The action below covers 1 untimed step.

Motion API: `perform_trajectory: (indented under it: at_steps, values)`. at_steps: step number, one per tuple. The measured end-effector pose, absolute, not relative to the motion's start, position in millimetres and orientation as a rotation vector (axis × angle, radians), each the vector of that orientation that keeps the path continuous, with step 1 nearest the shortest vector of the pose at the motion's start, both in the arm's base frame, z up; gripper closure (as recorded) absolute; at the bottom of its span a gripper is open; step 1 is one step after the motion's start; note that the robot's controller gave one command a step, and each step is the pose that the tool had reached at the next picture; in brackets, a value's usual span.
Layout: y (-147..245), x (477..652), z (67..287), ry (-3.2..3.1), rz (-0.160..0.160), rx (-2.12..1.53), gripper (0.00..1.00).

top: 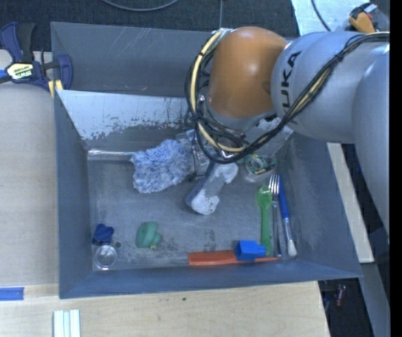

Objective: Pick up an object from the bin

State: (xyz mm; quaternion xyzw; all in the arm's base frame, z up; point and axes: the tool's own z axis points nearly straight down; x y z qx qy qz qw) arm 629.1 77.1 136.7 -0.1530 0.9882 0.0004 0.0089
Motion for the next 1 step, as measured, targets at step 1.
perform_trajectory:
  at_steps: [1]
  values:
    - [76.8, 629.0, 161.2, 3.086, 0.001, -0.476, 1.00]
